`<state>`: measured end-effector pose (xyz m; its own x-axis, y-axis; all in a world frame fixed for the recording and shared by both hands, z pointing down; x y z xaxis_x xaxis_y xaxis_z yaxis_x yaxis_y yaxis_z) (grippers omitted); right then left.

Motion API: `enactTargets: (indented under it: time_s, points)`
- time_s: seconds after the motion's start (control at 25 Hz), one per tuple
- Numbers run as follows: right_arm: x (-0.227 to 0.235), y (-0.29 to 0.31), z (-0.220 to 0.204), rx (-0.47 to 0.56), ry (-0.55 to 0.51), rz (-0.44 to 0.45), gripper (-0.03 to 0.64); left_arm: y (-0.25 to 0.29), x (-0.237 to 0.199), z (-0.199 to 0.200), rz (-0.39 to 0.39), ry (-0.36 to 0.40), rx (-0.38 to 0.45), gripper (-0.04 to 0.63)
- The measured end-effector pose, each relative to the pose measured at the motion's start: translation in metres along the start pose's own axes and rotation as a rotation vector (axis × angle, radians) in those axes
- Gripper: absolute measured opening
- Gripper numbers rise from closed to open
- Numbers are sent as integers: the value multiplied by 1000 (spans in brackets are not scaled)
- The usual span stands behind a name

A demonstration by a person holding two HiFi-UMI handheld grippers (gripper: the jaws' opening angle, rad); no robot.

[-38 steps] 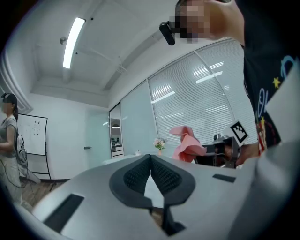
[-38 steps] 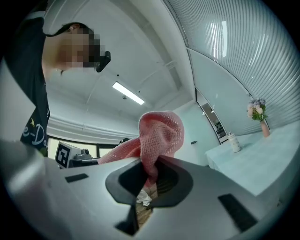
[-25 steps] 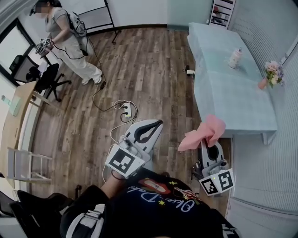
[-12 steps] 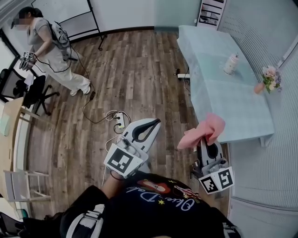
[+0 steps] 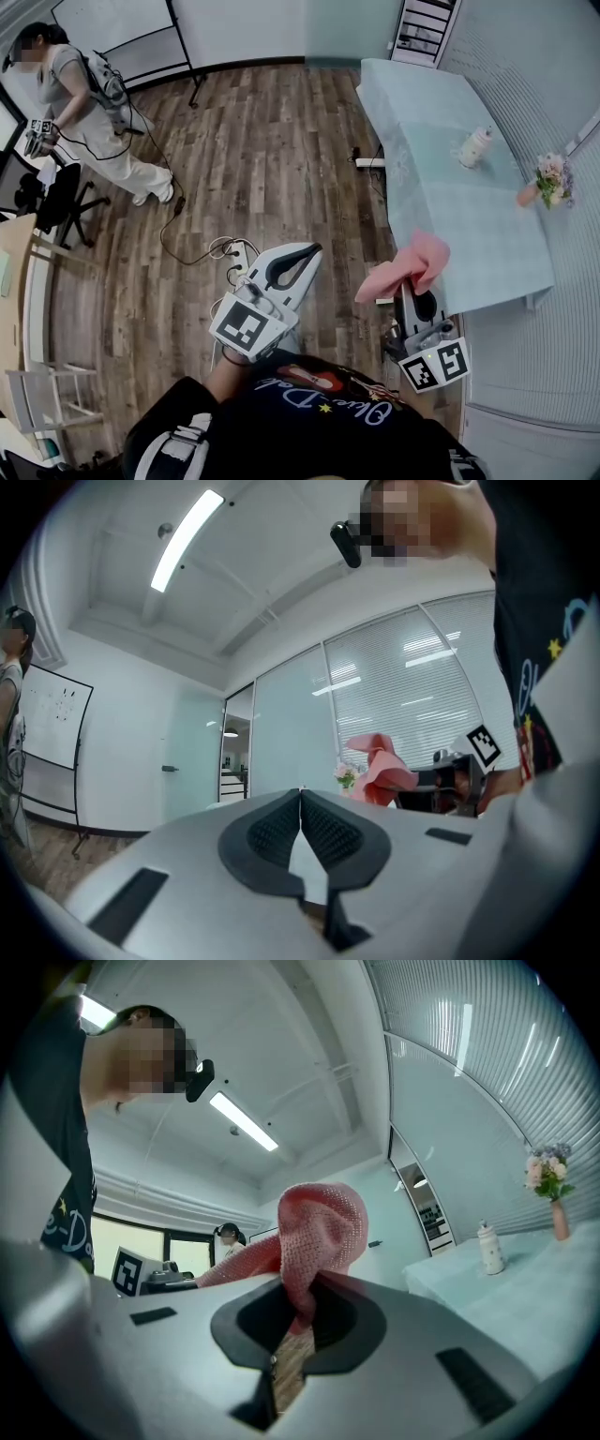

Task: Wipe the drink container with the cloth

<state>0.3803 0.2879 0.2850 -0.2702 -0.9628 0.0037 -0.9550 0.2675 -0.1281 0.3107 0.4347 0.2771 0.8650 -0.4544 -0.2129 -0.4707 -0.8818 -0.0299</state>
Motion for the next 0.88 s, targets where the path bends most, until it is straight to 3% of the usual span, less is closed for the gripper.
enactTargets:
  time_s: [0.88]
  points:
    - [-4,143,-8,-20,-33,-124,14,25,-149,40,-89,-11,12,5]
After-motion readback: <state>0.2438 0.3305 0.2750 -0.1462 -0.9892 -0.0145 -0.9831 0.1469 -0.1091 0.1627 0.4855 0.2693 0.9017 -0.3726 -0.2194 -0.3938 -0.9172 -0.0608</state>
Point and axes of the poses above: the fingertips, and each gripper's own axes: y forward along the fingers, x to its right, z out of its top, the point moved 2 cm from there along -y, backward along the fingers, and after that the axes turned 13 degrees about -y, right-handed, at the moved point
